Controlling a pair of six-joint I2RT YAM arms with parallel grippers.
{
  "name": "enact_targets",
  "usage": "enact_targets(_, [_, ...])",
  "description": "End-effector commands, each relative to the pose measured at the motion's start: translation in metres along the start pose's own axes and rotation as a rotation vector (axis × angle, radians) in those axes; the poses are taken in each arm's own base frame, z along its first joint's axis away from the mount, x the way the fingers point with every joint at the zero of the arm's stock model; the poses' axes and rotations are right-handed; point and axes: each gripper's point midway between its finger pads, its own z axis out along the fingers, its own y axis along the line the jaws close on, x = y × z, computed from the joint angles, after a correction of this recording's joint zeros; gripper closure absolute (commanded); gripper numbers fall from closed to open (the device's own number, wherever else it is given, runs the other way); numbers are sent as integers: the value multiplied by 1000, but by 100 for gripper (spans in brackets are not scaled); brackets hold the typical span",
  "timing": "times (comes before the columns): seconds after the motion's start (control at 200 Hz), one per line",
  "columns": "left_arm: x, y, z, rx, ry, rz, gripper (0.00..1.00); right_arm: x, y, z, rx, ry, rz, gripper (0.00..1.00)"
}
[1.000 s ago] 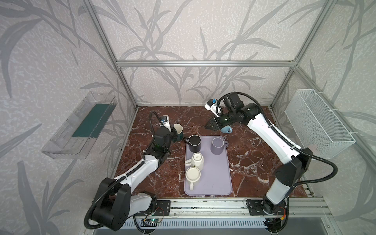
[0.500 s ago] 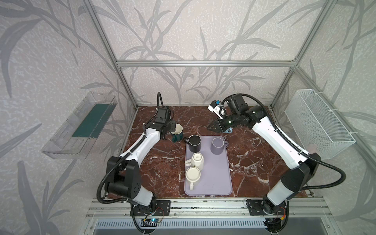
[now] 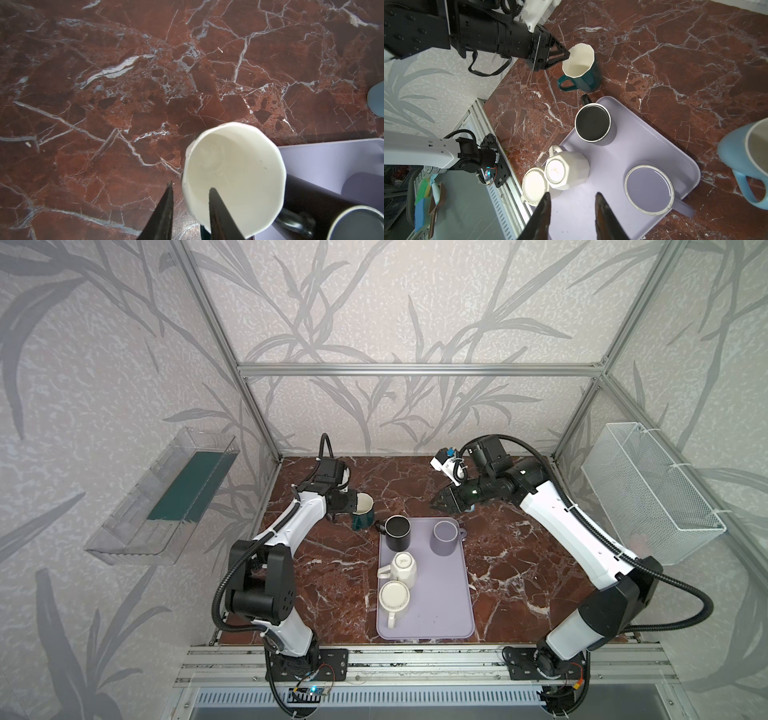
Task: Turn the mug right side up
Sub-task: Move the mug to the top-left of the table.
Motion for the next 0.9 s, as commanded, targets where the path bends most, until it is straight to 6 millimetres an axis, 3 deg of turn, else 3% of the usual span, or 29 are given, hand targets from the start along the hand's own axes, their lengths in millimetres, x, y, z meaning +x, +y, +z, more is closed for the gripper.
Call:
enact_targets(0.0, [6,-8,6,47,52,18,69,-1,4,-11,3,-26,-17,64])
enact_targets(0.3, [3,10,20,-56,107,26,71,2,1,-15,10,-31,-9,64])
enact_targets(0.73, [-5,23,30,-141,131,27,99,8,-6,-13,15,-25,6,64])
enact_targets(0.895, [-14,32,29,-198,112,11,100,10,-10,-15,20,-25,12,64])
